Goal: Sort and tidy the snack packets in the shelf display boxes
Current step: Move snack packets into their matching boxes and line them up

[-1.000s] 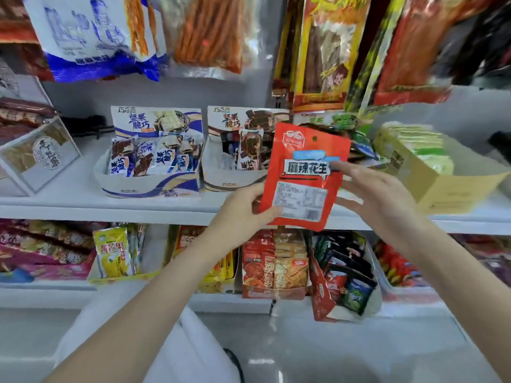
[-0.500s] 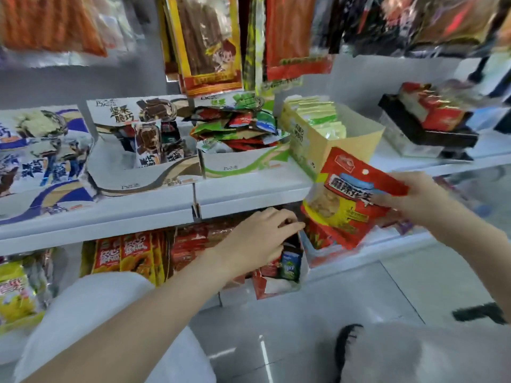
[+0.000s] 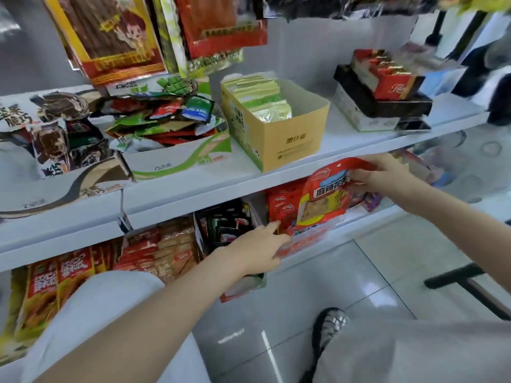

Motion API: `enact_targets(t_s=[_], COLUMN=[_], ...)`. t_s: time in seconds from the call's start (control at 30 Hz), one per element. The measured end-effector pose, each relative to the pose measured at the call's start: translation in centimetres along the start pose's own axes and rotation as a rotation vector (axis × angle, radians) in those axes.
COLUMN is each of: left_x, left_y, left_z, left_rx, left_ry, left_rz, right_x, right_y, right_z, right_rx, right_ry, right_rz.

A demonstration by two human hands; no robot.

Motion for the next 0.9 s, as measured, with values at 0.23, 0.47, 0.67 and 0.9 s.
enact_targets(t_s=[0.23,0.47,0.67,0.9], left_x=[1.2,1.7,1.3,1.8], left_y=[-1.7,-1.9,-2.9,-2.0], left_z=[0.4,0.9,1.9,2.4], left_rx=[0.013,-0.015,0.002,-0.007], left_ry=[-0.004,0.029,0.183,0.195], left_rz=[0.055,0.084,0.077,0.074], right_x=[-0.7,0.8,4.4,4.9], right_y=[-2.2,-2.9,-4.4,-5.6], right_z=[0.8,-1.6,-5.4,-6.6], right_rx=[-0.101,-0.043,0.123,0.215], right_ry=[-0.042,0.001,0.531,0.647], right_rz=[0.023,0.101,0.241,0.268])
Point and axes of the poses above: each hand's wrist, its own y-axis away from the middle knuckle, its own x-axis out of the palm, z = x × y, the point moved 7 cm from there along -y, towards the middle knuckle, and after that the axes turned 15 degrees about z, right-handed, at the moved point
